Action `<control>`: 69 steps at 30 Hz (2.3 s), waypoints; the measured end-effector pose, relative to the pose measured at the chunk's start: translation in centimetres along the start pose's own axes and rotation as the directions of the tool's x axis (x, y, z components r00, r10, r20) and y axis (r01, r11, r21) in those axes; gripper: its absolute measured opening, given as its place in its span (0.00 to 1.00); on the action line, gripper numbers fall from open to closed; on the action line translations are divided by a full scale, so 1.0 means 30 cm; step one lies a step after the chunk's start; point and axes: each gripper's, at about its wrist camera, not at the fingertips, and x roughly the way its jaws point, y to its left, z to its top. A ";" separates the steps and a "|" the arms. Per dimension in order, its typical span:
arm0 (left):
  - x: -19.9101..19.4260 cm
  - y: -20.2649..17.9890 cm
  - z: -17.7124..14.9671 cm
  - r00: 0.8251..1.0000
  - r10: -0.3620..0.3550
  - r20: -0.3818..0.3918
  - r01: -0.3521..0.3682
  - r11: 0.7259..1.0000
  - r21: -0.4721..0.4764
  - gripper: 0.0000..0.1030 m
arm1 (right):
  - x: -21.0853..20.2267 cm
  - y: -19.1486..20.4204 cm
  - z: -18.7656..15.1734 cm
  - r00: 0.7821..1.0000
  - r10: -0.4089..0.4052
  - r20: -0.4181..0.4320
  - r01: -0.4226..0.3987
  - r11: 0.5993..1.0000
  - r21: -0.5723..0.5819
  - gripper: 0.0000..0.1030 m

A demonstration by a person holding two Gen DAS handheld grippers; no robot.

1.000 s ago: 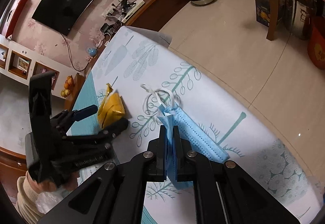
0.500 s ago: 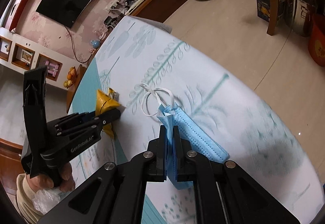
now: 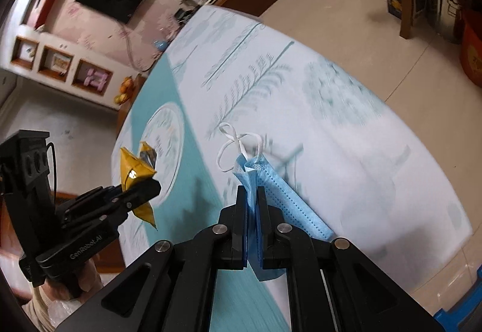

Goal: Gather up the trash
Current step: 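Carry the blue mask and yellow packet down over the bin with both tools, then open both tools to drop the mask and packet into the bin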

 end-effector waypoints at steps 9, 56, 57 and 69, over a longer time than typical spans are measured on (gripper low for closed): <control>-0.217 -0.307 -0.288 0.988 0.065 0.137 -0.049 0.992 -0.116 0.17 | -0.253 -0.086 -0.255 0.990 0.099 -0.099 -0.114 0.980 -0.164 0.03; 0.741 -0.635 -1.332 0.989 0.104 -0.108 -0.147 0.823 -0.549 0.58 | 0.605 -0.909 -0.968 0.939 -0.063 -0.339 0.075 0.997 0.022 0.39; 0.746 -0.621 -1.337 0.988 0.109 -0.108 -0.151 0.817 -0.556 0.61 | 0.620 -0.911 -0.980 0.939 -0.071 -0.337 0.080 0.997 0.011 0.39; 0.751 -0.512 -1.390 0.988 0.134 -0.080 -0.156 0.795 -0.586 0.73 | 0.598 -0.888 -1.019 0.949 -0.109 -0.296 0.082 0.991 -0.103 0.40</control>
